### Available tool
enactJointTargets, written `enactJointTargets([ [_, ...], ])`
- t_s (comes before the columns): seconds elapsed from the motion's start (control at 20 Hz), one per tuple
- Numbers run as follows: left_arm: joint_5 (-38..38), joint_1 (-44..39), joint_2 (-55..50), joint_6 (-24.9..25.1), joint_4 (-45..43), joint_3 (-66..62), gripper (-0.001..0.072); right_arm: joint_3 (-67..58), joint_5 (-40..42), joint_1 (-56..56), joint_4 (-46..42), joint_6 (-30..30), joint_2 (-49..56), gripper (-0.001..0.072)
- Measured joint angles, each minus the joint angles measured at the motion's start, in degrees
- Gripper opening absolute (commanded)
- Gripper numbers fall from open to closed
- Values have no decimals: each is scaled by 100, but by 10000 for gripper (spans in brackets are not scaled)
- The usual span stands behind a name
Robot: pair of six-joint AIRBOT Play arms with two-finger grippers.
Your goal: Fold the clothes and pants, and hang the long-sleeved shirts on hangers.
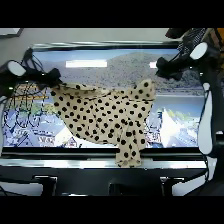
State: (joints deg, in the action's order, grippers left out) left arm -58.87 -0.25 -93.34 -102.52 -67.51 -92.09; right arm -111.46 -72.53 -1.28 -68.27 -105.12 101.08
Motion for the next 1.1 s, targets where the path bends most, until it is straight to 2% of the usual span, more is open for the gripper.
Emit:
enactJointTargets([
  [0.05,33,-55,-208,-17,74,13,202,2,-11,0,81,57,142,536],
  [0.1,52,-79,-337,-37,190,15,457,2,-57,-11,142,151,214,638],
  [0.15,59,-72,-426,-52,321,-2,650,2,-168,-33,181,280,221,661],
  [0.2,17,-37,-479,-55,446,-42,685,2,-308,-83,234,450,179,664],
  [0.4,-518,396,-269,184,807,-232,685,92,-1285,-614,339,1172,-332,665],
  [0.55,-918,846,317,356,651,120,685,903,-1646,-1080,527,1513,-1073,665],
  [0.7,-1012,1276,1163,492,461,1266,684,2551,-1626,-1207,728,1718,-1987,685],
  [0.95,-835,1611,2483,734,452,3534,684,5639,-817,-802,1281,1849,-3233,677],
  [1.05,-793,1650,2750,765,490,4094,684,6505,-431,-533,1513,1851,-3436,651],
  [1.1,-758,1661,2830,787,518,4301,684,6852,-229,-391,1617,1869,-3499,531],
])
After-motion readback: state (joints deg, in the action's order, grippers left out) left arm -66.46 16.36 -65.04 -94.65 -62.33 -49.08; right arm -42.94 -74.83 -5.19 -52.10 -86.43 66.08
